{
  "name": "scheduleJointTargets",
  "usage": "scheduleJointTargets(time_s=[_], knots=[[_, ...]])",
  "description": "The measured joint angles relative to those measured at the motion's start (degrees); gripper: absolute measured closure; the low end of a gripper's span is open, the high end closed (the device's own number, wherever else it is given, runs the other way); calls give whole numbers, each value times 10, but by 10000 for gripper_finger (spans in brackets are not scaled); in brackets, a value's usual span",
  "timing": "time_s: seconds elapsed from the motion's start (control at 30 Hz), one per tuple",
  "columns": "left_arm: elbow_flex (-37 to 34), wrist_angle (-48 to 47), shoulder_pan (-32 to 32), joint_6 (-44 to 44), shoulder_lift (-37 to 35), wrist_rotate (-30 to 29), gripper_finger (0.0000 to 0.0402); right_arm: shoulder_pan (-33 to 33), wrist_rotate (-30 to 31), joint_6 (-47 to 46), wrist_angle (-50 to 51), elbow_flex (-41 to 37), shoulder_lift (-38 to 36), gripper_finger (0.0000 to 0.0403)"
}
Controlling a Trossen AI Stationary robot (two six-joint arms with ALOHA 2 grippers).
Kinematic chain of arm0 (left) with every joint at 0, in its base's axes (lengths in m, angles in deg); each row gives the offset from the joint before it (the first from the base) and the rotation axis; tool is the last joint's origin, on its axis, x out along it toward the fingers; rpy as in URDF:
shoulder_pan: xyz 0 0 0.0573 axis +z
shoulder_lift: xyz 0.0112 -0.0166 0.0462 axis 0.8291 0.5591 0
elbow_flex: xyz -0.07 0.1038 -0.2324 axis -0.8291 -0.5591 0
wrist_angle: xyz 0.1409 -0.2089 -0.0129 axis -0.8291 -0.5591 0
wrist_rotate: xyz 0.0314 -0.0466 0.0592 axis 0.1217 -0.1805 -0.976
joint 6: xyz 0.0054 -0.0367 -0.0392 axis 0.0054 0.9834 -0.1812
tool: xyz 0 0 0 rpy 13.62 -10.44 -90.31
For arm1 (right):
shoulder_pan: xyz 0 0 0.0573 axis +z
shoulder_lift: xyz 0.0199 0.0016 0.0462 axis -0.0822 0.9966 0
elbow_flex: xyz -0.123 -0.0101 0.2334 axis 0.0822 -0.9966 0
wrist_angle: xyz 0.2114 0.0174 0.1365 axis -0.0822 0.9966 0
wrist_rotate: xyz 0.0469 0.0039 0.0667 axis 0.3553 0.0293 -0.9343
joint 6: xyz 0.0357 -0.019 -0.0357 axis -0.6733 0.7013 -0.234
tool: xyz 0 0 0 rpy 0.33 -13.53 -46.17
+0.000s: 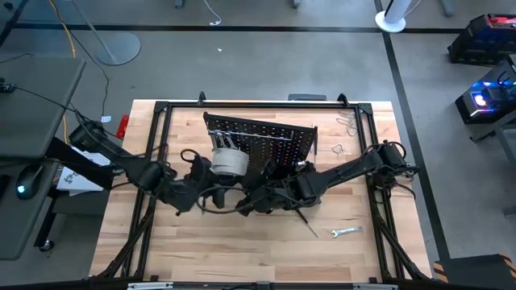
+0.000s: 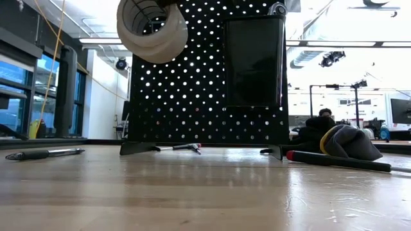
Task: Hang tools onto peg board
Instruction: Hang the masking tape onto the pegboard, then hang the screw tool onto the pegboard
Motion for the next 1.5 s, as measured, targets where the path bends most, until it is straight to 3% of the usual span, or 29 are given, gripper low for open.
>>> scheduleJointTargets(time_s=[0.2, 0.33, 0.63, 0.73, 0.87, 1.03, 1.17, 1.33, 1.5], knots=[[0, 0, 0, -37, -61, 83, 296, 0, -8, 25, 0, 0, -1, 403], [0, 0, 0, -70, -107, 149, 296, 0, -69, 59, 1, 0, -3, 403], [0, 0, 0, -128, -194, 141, 296, -4, -119, 47, 0, 1, -8, 403], [0, 0, -1, -138, -211, 167, 296, 5, -184, 52, 37, 11, -26, 403], [0, -23, -1, -158, -217, 239, 296, 30, -276, 42, 192, 54, -78, 403], [-7, -118, -17, -127, -188, 281, 296, 68, -277, -104, 390, 83, -138, 403], [-74, -72, -48, -90, -180, 323, 296, 118, -289, -268, 484, 59, -155, 402], [-185, 40, -86, -26, -184, 342, 296, 186, -351, -426, 456, -18, -150, 389], [-286, 136, -102, 27, -190, 343, 296, 225, -390, -559, 374, -146, -146, 313]])
